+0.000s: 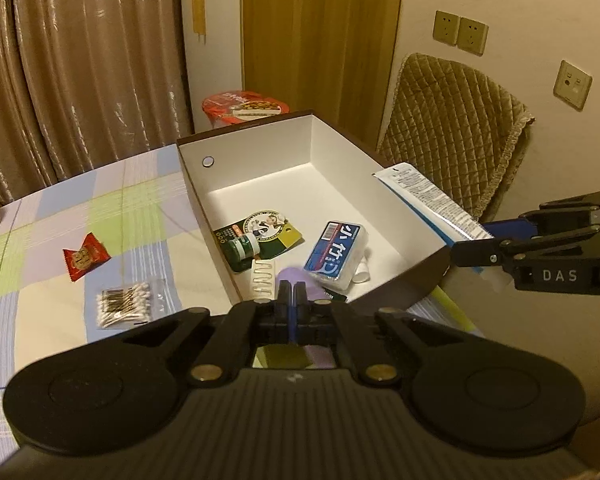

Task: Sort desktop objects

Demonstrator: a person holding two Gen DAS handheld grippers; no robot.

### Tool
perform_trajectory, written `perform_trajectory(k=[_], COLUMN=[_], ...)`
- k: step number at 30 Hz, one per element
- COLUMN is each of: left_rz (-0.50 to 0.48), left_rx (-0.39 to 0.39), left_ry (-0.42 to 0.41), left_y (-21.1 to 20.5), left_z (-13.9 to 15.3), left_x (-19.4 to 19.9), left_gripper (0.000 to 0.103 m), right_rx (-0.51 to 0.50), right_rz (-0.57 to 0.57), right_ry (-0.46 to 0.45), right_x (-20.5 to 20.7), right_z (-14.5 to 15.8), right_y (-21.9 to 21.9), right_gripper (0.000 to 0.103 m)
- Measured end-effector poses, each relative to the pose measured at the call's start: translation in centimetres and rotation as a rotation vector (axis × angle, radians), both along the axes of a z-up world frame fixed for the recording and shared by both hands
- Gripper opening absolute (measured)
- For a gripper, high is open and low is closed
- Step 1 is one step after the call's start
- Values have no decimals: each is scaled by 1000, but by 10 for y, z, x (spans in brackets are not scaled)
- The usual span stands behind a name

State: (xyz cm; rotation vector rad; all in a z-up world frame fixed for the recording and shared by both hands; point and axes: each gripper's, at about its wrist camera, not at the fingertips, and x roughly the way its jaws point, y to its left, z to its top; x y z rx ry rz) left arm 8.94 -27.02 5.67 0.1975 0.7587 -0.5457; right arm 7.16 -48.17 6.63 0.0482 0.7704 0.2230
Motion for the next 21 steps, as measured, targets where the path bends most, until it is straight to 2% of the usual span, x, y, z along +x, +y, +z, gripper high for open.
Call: perform_trajectory(k=[12, 21], left_rz=[-26, -19], left_rx=[6, -8], left_ry=[80, 71], left_y=[-19, -11], left_z=[-41, -38], left_x=[30, 31], left_gripper=[0, 0], right_rx=[27, 19], right_rz=[-18, -18], right_ry=[38, 33], right_x=[28, 42], right_z=[-27, -25], right_y=[-3, -3], right_gripper=[28, 29])
